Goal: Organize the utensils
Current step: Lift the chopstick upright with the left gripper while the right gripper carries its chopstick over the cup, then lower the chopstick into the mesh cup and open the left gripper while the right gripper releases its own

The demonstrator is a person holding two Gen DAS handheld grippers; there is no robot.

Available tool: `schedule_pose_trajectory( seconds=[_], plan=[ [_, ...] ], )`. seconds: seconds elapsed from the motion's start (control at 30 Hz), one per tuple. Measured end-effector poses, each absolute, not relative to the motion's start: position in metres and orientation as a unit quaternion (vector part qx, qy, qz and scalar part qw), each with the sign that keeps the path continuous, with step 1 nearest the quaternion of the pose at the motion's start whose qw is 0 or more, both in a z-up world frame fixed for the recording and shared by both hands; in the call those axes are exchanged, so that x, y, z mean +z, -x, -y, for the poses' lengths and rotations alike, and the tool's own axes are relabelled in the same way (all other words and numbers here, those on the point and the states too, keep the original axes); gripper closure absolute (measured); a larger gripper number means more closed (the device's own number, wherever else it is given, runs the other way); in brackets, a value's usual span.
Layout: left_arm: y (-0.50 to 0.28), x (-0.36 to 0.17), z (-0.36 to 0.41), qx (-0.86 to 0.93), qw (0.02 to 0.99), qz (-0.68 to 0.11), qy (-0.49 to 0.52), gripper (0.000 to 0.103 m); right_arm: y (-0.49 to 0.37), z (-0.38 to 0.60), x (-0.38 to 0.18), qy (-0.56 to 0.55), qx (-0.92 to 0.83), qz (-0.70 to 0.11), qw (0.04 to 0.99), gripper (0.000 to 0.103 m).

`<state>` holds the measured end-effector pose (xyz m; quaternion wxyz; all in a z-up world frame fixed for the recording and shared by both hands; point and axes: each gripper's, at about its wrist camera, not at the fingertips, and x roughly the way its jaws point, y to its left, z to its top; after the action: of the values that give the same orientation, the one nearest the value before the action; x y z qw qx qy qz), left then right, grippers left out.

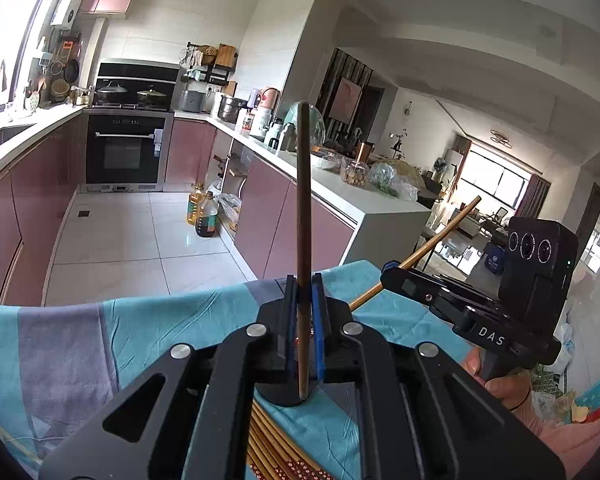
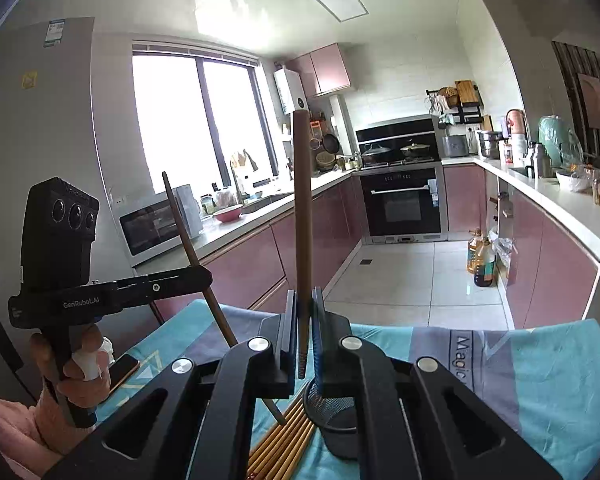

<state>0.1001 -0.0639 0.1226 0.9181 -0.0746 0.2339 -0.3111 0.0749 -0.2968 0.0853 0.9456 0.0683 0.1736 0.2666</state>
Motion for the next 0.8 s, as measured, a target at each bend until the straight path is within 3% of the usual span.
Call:
schedule_pose_trajectory(
  seconds=[0.27, 0.57, 0.8],
  plan=[
    [-0.117, 0.136, 0.096, -0.299, 0.925, -0.228, 0.052, 0.095, -0.100, 0.299, 0.078, -0.026, 0.235, -0.204, 0.950, 0.097],
    [-0.153, 0.075, 0.130, -0.299, 0.900, -0.317, 0.011, 0.095, -0.122, 0.288, 0.037, 0.008, 0.242, -0.303, 0.922, 0.097],
    [-0.169, 0.042, 0.134, -0.295, 0.894, -0.336, -0.002, 0.095, -0.146, 0.278, 0.019, 0.005, 0.247, -0.357, 0.901, 0.097]
  ],
)
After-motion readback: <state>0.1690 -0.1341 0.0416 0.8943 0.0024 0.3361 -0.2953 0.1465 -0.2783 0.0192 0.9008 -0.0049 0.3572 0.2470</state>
